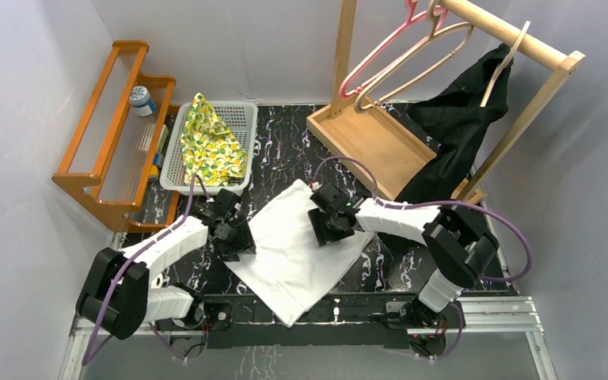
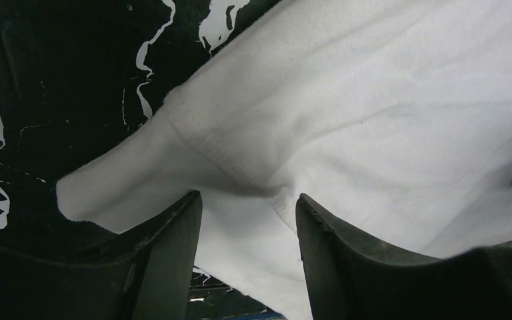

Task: Place the skirt on the hanger
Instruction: Adjust the skirt at the center of the board.

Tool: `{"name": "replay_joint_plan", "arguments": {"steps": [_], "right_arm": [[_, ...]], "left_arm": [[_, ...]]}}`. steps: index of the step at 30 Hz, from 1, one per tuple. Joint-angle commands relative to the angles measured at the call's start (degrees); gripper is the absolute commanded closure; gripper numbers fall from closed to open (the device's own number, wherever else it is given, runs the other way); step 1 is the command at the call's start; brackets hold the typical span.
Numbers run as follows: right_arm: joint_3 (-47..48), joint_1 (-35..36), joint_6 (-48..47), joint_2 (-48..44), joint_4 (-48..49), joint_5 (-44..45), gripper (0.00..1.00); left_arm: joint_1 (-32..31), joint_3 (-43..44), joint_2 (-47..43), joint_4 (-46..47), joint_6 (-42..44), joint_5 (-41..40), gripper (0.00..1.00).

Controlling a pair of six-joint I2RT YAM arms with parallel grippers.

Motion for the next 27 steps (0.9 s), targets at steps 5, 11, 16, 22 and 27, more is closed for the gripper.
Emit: {"name": "replay_joint_plan", "arguments": {"steps": [5, 11, 16, 22, 27], "right_arm": [[-4.3, 1.4, 2.9, -4.9, -5.5, -6.3, 0.37], [-1.2, 1.5, 2.5, -4.2, -5.1, -3.2, 0.38], [3.9, 1.5, 2.9, -3.5, -5.8, 0.4, 0.39], [6.6, 1.4, -1.4, -10.5, -3.6, 2.7, 0.39], [9.9, 1.5, -11.3, -19.8, 2.1, 0.7, 0.37]], "left_arm": [[0.0, 6.5, 11.3, 4.1, 3.5, -6.8, 0.49], [1.2, 12.9, 18.7, 4.6, 7.6, -9.9, 0.5], [2.3, 14.5, 18.3, 2.1, 9.4, -13.1, 0.51], [2.3, 10.7, 4.6, 1.9, 11.6, -8.6, 0.49], [2.1, 8.2, -9.4, 5.2, 16.1, -1.4, 0.41]]}}
